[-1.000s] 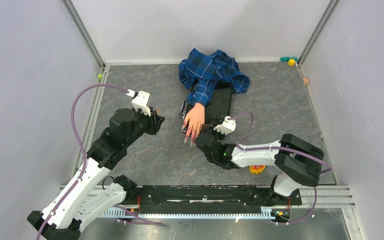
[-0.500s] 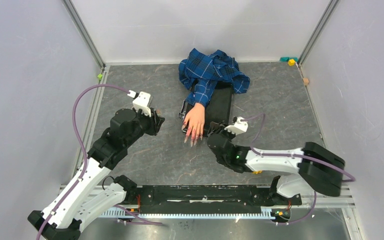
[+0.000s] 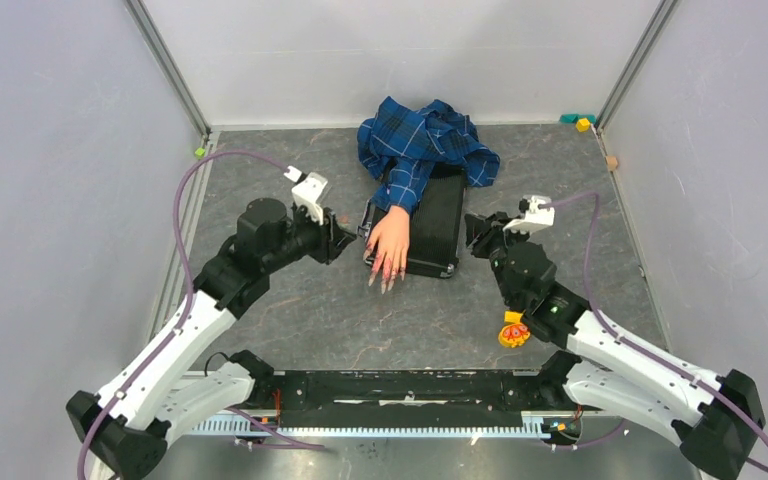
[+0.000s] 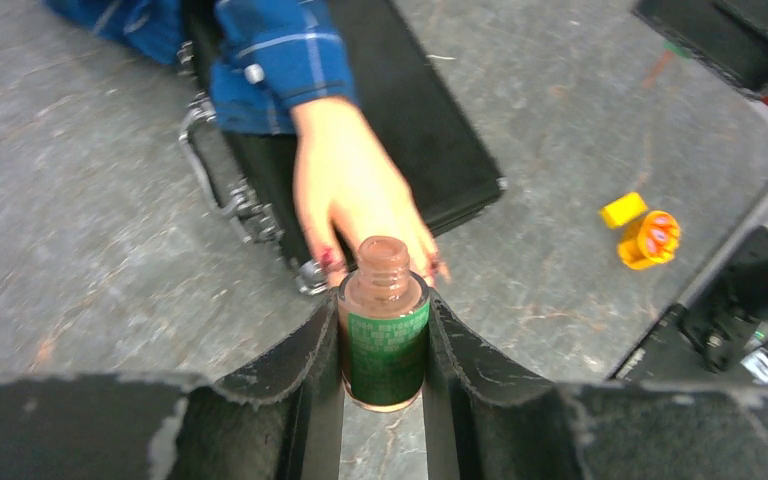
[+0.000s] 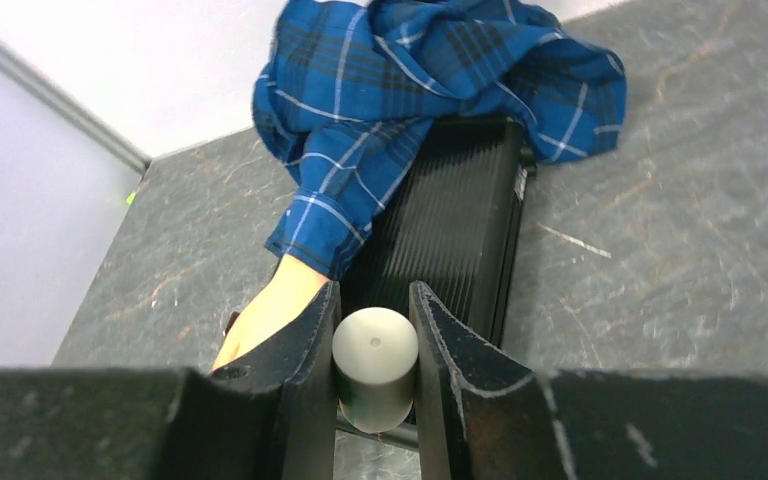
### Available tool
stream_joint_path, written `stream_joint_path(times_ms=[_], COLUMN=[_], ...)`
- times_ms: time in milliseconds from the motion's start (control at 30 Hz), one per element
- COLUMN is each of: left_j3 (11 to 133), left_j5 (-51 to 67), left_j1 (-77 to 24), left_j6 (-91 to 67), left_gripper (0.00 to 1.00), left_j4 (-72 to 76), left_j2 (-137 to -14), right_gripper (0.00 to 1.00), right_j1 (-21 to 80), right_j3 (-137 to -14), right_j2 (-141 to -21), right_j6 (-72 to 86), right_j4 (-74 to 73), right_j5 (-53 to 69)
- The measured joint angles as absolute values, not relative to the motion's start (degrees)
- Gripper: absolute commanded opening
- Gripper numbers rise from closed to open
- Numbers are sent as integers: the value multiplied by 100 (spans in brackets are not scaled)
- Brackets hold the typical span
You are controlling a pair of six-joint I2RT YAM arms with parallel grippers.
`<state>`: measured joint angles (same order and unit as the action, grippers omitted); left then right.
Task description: Paint the nails
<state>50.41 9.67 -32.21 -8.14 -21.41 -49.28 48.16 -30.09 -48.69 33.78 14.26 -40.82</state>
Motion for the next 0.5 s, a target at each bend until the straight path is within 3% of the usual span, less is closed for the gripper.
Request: stream_joint_path(times_ms=[233, 500], left_j3=[5621, 5380], left_j5=[2655, 4425], left_j1=[-3251, -3435], left_j6=[-792, -819], left_gripper=[2, 2], left_j4=[-1282, -620], left_j2=[-5712, -5675], right_gripper=[0, 0], right_j1=[4110, 3968], right_j3=[-3944, -4289], right_j2=[-4807, -4845], right_j6=[2714, 3138], right_j4=[928, 1765], right_j5=[-2034, 51])
